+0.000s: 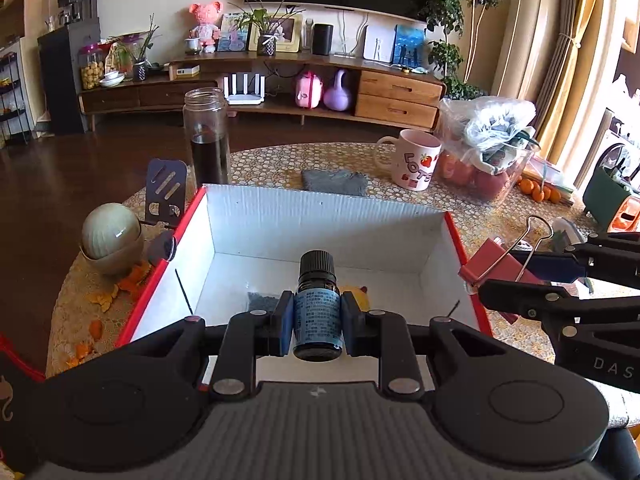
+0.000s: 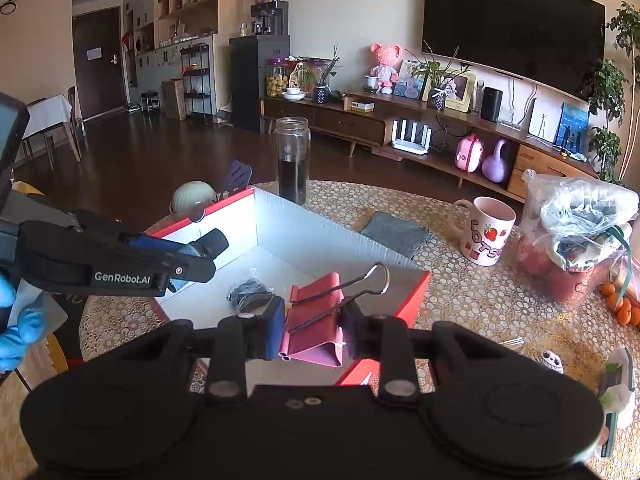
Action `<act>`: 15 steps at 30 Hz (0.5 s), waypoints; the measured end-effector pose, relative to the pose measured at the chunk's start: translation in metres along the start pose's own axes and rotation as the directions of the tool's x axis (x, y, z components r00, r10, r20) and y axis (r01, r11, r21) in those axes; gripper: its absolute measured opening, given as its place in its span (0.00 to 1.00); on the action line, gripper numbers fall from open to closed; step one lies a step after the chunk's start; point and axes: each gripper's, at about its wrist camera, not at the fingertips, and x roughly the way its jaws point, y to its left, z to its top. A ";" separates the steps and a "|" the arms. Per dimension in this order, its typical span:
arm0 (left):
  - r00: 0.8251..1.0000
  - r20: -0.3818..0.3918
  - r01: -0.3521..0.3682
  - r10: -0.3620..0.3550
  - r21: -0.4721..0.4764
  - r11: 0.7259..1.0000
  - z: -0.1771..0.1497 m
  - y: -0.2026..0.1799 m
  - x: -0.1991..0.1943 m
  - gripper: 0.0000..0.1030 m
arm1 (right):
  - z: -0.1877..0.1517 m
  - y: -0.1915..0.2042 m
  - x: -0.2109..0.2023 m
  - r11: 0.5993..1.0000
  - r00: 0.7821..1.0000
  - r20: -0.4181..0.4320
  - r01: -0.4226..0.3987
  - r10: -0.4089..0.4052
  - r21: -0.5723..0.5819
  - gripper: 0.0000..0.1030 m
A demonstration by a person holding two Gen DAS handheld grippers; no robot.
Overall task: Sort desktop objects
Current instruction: 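Carry the oil bottle and pink clip over the red shoebox with both tools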
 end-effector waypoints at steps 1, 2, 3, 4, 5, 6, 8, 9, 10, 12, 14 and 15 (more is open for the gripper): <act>1.000 -0.005 -0.007 0.007 0.005 1.000 0.002 0.003 0.005 0.22 | 0.001 0.000 0.004 1.000 1.000 -0.003 -0.001 0.001 -0.004 0.29; 1.000 -0.011 -0.014 0.014 0.008 1.000 0.003 0.005 0.009 0.22 | 0.003 0.001 0.009 1.000 1.000 -0.006 0.001 -0.001 -0.008 0.29; 1.000 -0.019 -0.020 0.020 0.011 1.000 0.005 0.008 0.015 0.22 | 0.003 0.002 0.013 1.000 1.000 -0.010 0.005 -0.005 -0.015 0.29; 0.999 -0.025 -0.023 0.024 0.017 1.000 0.008 0.009 0.021 0.22 | 0.003 0.003 0.016 1.000 1.000 -0.015 0.007 -0.007 -0.023 0.29; 0.999 -0.030 -0.028 0.029 0.025 0.999 0.009 0.011 0.026 0.22 | 0.004 0.005 0.021 1.000 1.000 -0.022 0.006 -0.007 -0.029 0.29; 0.999 -0.035 -0.034 0.035 0.032 0.999 0.012 0.012 0.032 0.22 | 0.004 0.006 0.025 0.999 1.000 -0.028 0.008 -0.009 -0.035 0.29; 0.998 -0.048 -0.038 0.040 0.049 0.998 0.015 0.014 0.043 0.22 | 0.005 0.007 0.036 0.999 0.999 -0.048 0.012 -0.014 -0.050 0.29; 0.998 -0.054 -0.039 0.042 0.054 0.998 0.017 0.014 0.049 0.22 | 0.005 0.008 0.041 0.998 0.998 -0.057 0.015 -0.018 -0.053 0.29; 0.997 -0.061 -0.041 0.045 0.059 0.997 0.019 0.015 0.054 0.22 | 0.005 0.009 0.045 0.998 0.998 -0.066 0.020 -0.023 -0.056 0.29; 0.996 -0.080 -0.041 0.046 0.067 0.997 0.021 0.015 0.066 0.22 | 0.005 0.010 0.054 0.998 0.996 -0.085 0.024 -0.029 -0.061 0.29; 0.994 -0.100 -0.041 0.048 0.073 0.997 0.025 0.015 0.078 0.22 | 0.005 0.011 0.063 0.998 0.994 -0.102 0.029 -0.034 -0.055 0.29; 0.993 -0.108 -0.041 0.049 0.076 0.996 0.026 0.015 0.083 0.22 | 0.005 0.012 0.067 0.998 0.993 -0.108 0.032 -0.038 -0.059 0.29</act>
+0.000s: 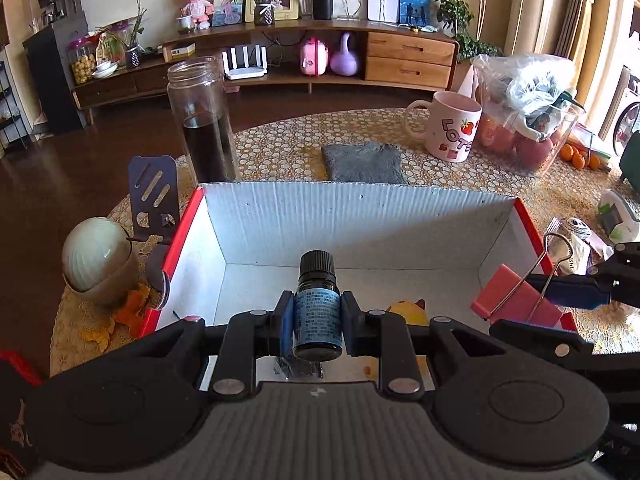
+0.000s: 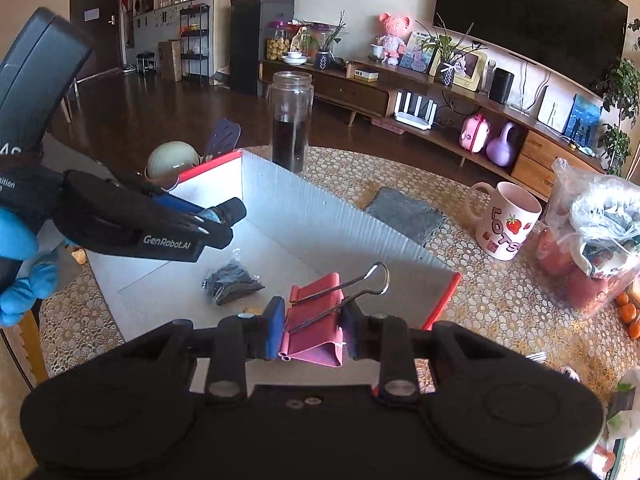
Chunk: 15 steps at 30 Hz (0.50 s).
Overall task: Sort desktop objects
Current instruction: 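Carry the oil bottle and pink clip over the red shoebox with both tools, then lower the pink clip into the box and open the right tool while the left tool lowers the bottle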
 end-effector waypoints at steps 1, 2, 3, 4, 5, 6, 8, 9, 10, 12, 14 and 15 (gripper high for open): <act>1.000 -0.007 -0.002 0.002 0.004 1.000 0.002 -0.001 0.005 0.22 | 0.000 0.001 0.003 1.000 1.000 -0.007 0.005 -0.005 -0.007 0.29; 1.000 -0.017 0.000 0.000 0.007 1.000 0.004 -0.001 0.010 0.22 | -0.001 0.003 0.008 1.000 1.000 -0.020 0.004 -0.005 -0.015 0.29; 1.000 -0.024 0.002 -0.001 0.009 1.000 0.006 -0.002 0.014 0.22 | -0.001 0.004 0.011 1.000 0.999 -0.034 0.001 -0.002 -0.018 0.29; 0.999 -0.033 0.004 -0.003 0.012 1.000 0.007 -0.003 0.018 0.22 | -0.002 0.005 0.014 1.000 0.999 -0.047 -0.001 0.000 -0.023 0.29; 0.999 -0.043 0.004 -0.003 0.016 1.000 0.009 -0.004 0.023 0.22 | -0.003 0.007 0.018 1.000 0.998 -0.060 -0.003 0.001 -0.030 0.29; 0.999 -0.051 0.003 -0.002 0.019 1.000 0.010 -0.005 0.027 0.22 | -0.004 0.009 0.022 0.999 0.997 -0.076 -0.005 0.002 -0.038 0.29; 0.997 -0.078 0.006 -0.004 0.020 1.000 0.014 -0.006 0.037 0.22 | -0.005 0.012 0.027 0.999 0.995 -0.103 -0.014 0.010 -0.043 0.29; 0.996 -0.087 0.006 -0.004 0.020 1.000 0.015 -0.007 0.041 0.22 | -0.005 0.012 0.029 0.999 0.993 -0.115 -0.022 0.018 -0.041 0.29; 0.995 -0.099 0.004 -0.002 0.021 1.000 0.016 -0.007 0.046 0.23 | -0.004 0.014 0.031 0.999 0.991 -0.131 -0.026 0.021 -0.040 0.29; 0.993 -0.121 0.005 -0.003 0.019 1.000 0.017 -0.008 0.054 0.22 | -0.004 0.015 0.034 0.999 0.988 -0.154 -0.032 0.025 -0.043 0.29; 0.990 -0.141 0.001 0.001 0.017 1.000 0.017 -0.009 0.062 0.23 | -0.003 0.016 0.038 0.998 0.984 -0.176 -0.043 0.035 -0.042 0.29; 0.988 -0.155 0.000 0.003 0.018 1.000 0.017 -0.011 0.066 0.23 | -0.003 0.016 0.040 0.998 0.982 -0.186 -0.046 0.038 -0.042 0.29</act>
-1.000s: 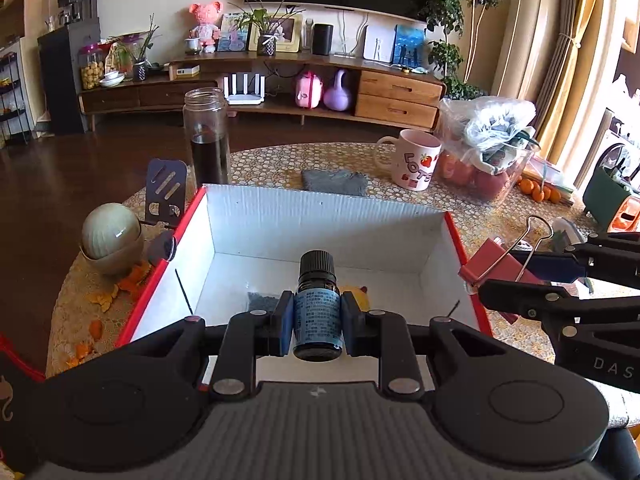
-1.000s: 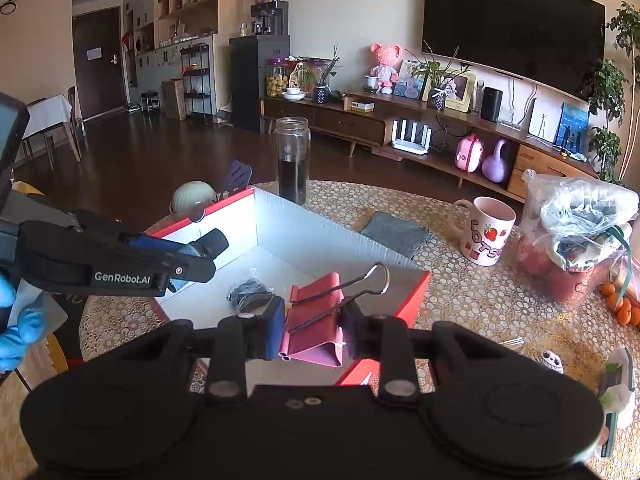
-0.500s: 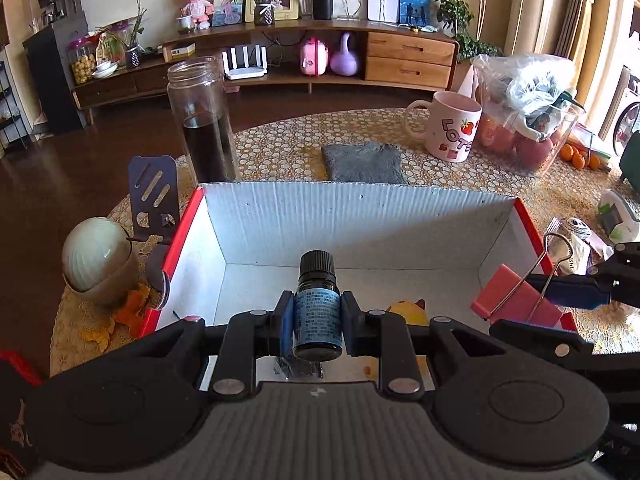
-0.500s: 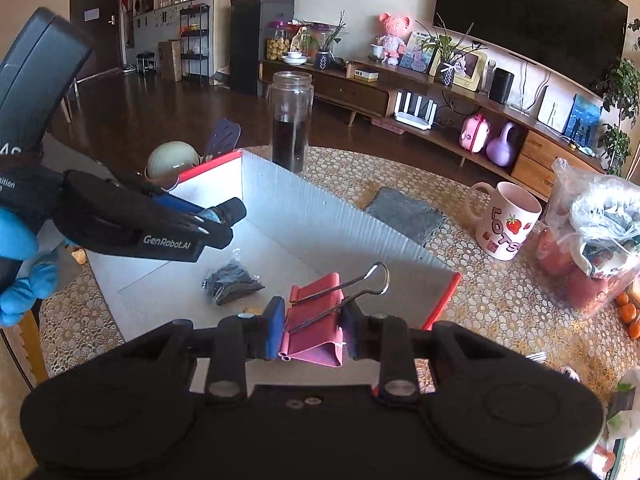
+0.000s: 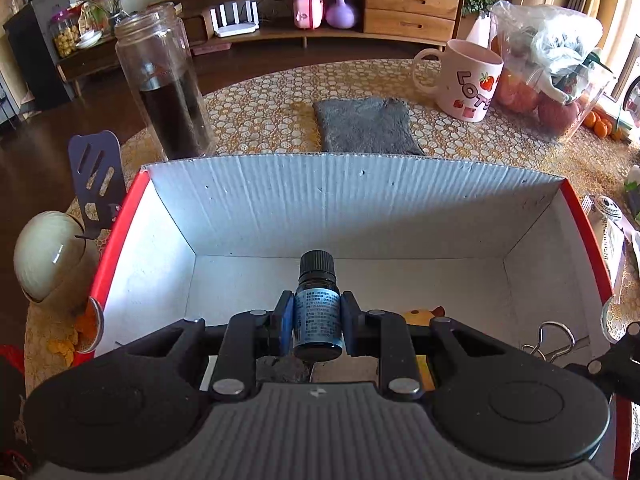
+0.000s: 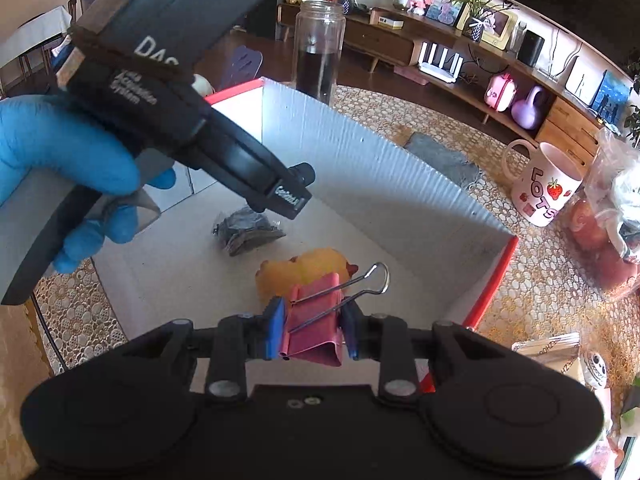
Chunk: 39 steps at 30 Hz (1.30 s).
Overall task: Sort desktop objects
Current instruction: 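Lower the pink clip into the box and open the right tool while the left tool lowers the bottle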
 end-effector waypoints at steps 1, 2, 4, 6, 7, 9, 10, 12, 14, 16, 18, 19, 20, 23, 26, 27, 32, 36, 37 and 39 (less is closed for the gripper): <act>1.000 -0.013 -0.001 0.001 -0.002 1.000 0.000 -0.001 0.004 0.23 | 0.000 0.001 0.002 1.000 1.000 -0.008 -0.003 0.003 -0.003 0.29; 1.000 -0.027 -0.001 0.001 -0.002 1.000 0.000 -0.002 0.007 0.23 | 0.000 0.001 0.003 1.000 1.000 -0.013 -0.005 0.005 -0.006 0.29; 0.999 -0.049 -0.002 0.002 0.005 1.000 0.000 -0.004 0.010 0.23 | 0.000 0.002 0.007 1.000 1.000 -0.028 -0.007 0.007 -0.009 0.29; 0.998 -0.064 0.001 0.000 0.018 1.000 -0.001 -0.006 0.012 0.23 | 0.001 0.002 0.012 1.000 0.999 -0.041 -0.012 0.012 -0.001 0.29; 0.997 -0.073 0.000 0.002 0.023 1.000 -0.001 -0.007 0.014 0.23 | 0.001 0.002 0.014 1.000 0.999 -0.048 -0.014 0.014 0.005 0.29; 0.996 -0.087 0.006 -0.003 0.029 1.000 -0.002 -0.008 0.016 0.23 | 0.000 0.001 0.017 1.000 0.998 -0.057 -0.023 0.023 0.012 0.29; 0.995 -0.098 0.018 -0.015 0.032 0.999 -0.002 -0.008 0.017 0.23 | 0.000 0.002 0.018 1.000 0.998 -0.059 -0.024 0.024 0.012 0.29; 0.993 -0.117 0.032 -0.028 0.037 0.999 -0.003 -0.008 0.020 0.23 | 0.000 0.002 0.018 1.000 0.998 -0.064 -0.024 0.025 0.007 0.29; 0.991 -0.130 0.040 -0.035 0.038 0.998 -0.004 -0.009 0.023 0.23 | 0.000 0.002 0.018 0.999 0.997 -0.069 -0.030 0.031 0.011 0.29; 0.988 -0.150 0.046 -0.038 0.048 0.998 -0.009 -0.012 0.028 0.23 | -0.001 0.004 0.019 1.000 0.997 -0.078 -0.029 0.029 0.005 0.29; 0.987 -0.162 0.037 -0.026 0.066 0.997 -0.012 -0.014 0.031 0.23 | -0.001 0.003 0.021 1.000 0.996 -0.089 -0.025 0.025 0.003 0.29; 0.987 -0.157 0.036 -0.025 0.067 0.997 -0.011 -0.015 0.030 0.23 | -0.002 0.004 0.022 1.000 0.995 -0.092 -0.022 0.023 0.005 0.30; 0.987 -0.159 0.036 -0.025 0.066 0.997 -0.011 -0.015 0.030 0.23 | -0.003 0.004 0.022 1.000 0.996 -0.091 -0.020 0.020 0.004 0.30; 0.986 -0.166 0.025 -0.016 0.054 0.998 -0.012 -0.013 0.031 0.23 | -0.003 0.005 0.024 1.000 0.996 -0.091 -0.013 0.014 0.005 0.31; 0.987 -0.164 0.013 -0.003 0.055 0.998 -0.011 -0.013 0.031 0.23 | -0.003 0.005 0.026 1.000 0.996 -0.094 -0.011 0.012 0.007 0.33; 0.987 -0.162 0.009 0.000 0.056 0.998 -0.011 -0.013 0.031 0.23 | -0.003 0.005 0.026 1.000 0.996 -0.094 -0.011 0.011 0.005 0.33; 0.990 -0.138 -0.010 0.018 0.060 0.998 -0.011 -0.013 0.027 0.26 | -0.004 0.004 0.021 1.000 0.997 -0.070 -0.019 0.019 0.004 0.40; 0.994 -0.101 -0.040 0.045 0.056 0.998 -0.009 -0.014 0.019 0.39 | -0.005 0.001 0.013 0.999 0.998 -0.041 -0.038 0.038 0.012 0.44; 0.995 -0.087 -0.046 0.051 0.050 0.998 -0.009 -0.013 0.017 0.57 | -0.005 0.000 0.011 0.999 0.999 -0.035 -0.039 0.039 0.012 0.46; 0.997 -0.052 -0.056 0.058 0.039 0.998 -0.007 -0.012 0.009 0.70 | -0.006 -0.003 0.006 0.999 0.999 -0.022 -0.035 0.035 0.019 0.53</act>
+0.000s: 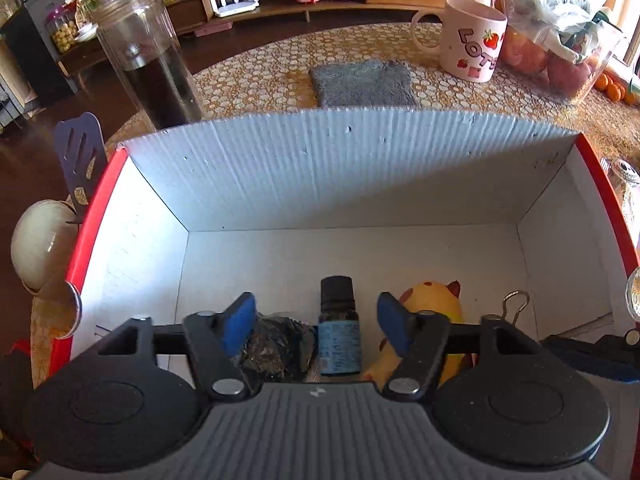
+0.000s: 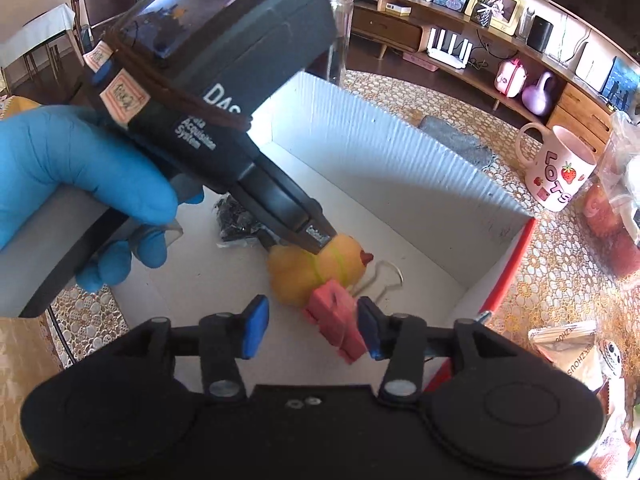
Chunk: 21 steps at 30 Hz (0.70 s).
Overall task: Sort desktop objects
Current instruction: 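Lower the pink clip into the box and open the right tool while the left tool lowers the bottle, then withdraw both tools from the shoebox toward the table clutter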
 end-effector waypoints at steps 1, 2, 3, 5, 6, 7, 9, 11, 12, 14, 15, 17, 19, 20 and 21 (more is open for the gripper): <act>1.000 0.013 -0.002 0.002 -0.005 1.000 0.000 0.001 -0.004 0.70 | -0.001 -0.002 -0.002 1.000 1.000 0.007 -0.001 0.001 0.006 0.58; 1.000 0.018 -0.003 0.003 -0.012 1.000 0.001 0.001 -0.007 0.70 | -0.002 -0.004 -0.005 1.000 1.000 0.014 -0.004 0.003 0.014 0.60; 1.000 0.022 -0.002 0.002 -0.020 1.000 0.002 0.002 -0.009 0.70 | -0.004 -0.006 -0.008 1.000 1.000 0.019 -0.004 0.004 0.019 0.60; 0.999 0.032 -0.001 0.002 -0.032 0.999 0.002 0.002 -0.015 0.70 | -0.005 -0.009 -0.012 1.000 1.000 0.028 -0.001 0.001 0.029 0.65; 0.999 0.036 -0.003 0.004 -0.035 0.999 0.002 0.002 -0.018 0.70 | -0.005 -0.011 -0.014 0.999 0.999 0.035 0.000 -0.001 0.035 0.67; 0.999 0.040 -0.008 0.009 -0.038 0.999 0.001 0.002 -0.021 0.70 | -0.006 -0.012 -0.017 0.999 0.999 0.042 -0.001 -0.001 0.043 0.68; 0.999 0.047 -0.015 0.017 -0.048 0.999 0.000 0.002 -0.025 0.70 | -0.007 -0.015 -0.021 0.998 0.999 0.052 -0.004 0.001 0.057 0.69; 0.998 0.055 -0.016 0.020 -0.068 0.998 -0.003 0.001 -0.031 0.70 | -0.006 -0.018 -0.025 0.998 0.998 0.064 -0.007 0.003 0.062 0.74; 0.998 0.059 -0.013 0.017 -0.077 0.997 -0.004 0.001 -0.034 0.70 | -0.007 -0.018 -0.028 0.998 0.997 0.072 -0.005 0.000 0.063 0.75; 0.998 0.067 -0.006 0.012 -0.088 0.996 -0.007 0.000 -0.039 0.70 | -0.009 -0.020 -0.033 0.998 0.996 0.085 -0.001 -0.005 0.066 0.77; 0.997 0.073 -0.008 0.014 -0.089 0.996 -0.008 -0.002 -0.043 0.70 | -0.010 -0.021 -0.036 0.998 0.996 0.093 -0.003 -0.003 0.066 0.78; 0.996 0.089 -0.008 0.015 -0.087 0.996 -0.011 -0.004 -0.051 0.70 | -0.012 -0.024 -0.043 0.998 0.994 0.110 -0.001 -0.007 0.069 0.81; 0.994 0.107 -0.005 0.015 -0.088 0.996 -0.015 -0.008 -0.060 0.70 | -0.016 -0.025 -0.052 0.997 0.992 0.127 -0.005 -0.005 0.078 0.81; 0.993 0.115 -0.002 0.013 -0.091 0.996 -0.016 -0.009 -0.065 0.70 | -0.017 -0.027 -0.056 0.996 0.991 0.136 -0.008 -0.003 0.083 0.82; 0.992 0.123 0.002 0.009 -0.095 0.996 -0.018 -0.011 -0.069 0.70 | -0.019 -0.028 -0.060 0.996 0.990 0.144 -0.010 -0.003 0.088 0.82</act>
